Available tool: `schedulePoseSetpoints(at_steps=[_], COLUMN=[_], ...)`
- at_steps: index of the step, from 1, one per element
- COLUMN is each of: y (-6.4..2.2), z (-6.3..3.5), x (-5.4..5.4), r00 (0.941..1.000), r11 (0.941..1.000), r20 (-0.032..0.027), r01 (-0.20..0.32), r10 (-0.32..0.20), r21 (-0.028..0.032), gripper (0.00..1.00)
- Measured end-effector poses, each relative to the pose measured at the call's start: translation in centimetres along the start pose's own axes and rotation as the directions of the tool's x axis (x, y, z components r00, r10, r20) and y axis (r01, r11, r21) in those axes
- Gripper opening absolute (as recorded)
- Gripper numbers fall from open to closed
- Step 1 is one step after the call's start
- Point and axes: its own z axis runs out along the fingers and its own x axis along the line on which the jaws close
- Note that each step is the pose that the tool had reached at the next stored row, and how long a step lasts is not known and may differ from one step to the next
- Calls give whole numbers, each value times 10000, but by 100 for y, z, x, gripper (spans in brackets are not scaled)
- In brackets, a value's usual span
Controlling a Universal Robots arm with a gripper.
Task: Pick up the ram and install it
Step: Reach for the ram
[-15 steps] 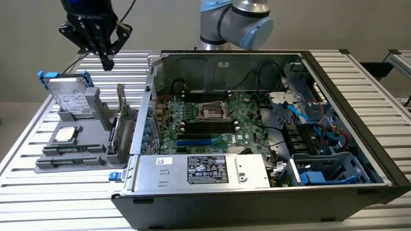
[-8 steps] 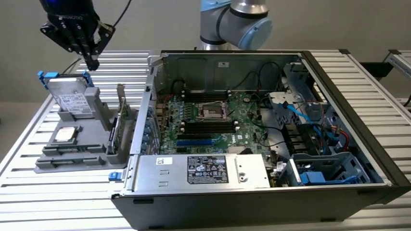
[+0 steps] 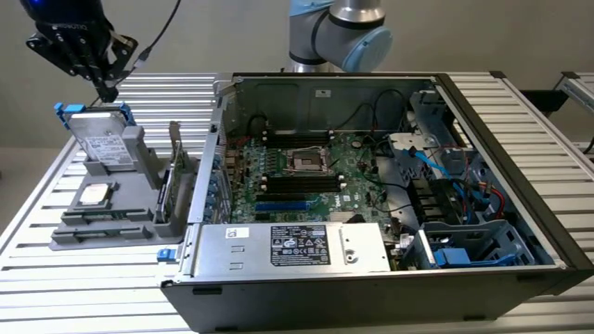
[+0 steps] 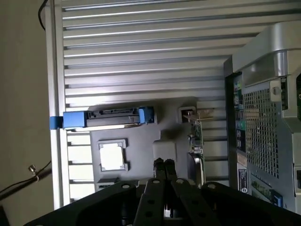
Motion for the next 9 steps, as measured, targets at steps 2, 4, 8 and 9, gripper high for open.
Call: schedulePoseSetpoints(at_steps=[2, 4, 8, 9], y=[-45, -100, -219, -249], z=[9, 22, 43, 47], x=[73, 131, 227, 250], r00=[10000, 10000, 10000, 10000], r11=[10000, 10000, 10000, 10000], r20=[-21, -29, -34, -34], r01=[1, 3, 2, 3], r10=[-1, -3, -3, -3], r21=[-41, -61, -86, -91], gripper=[10, 10, 10, 10])
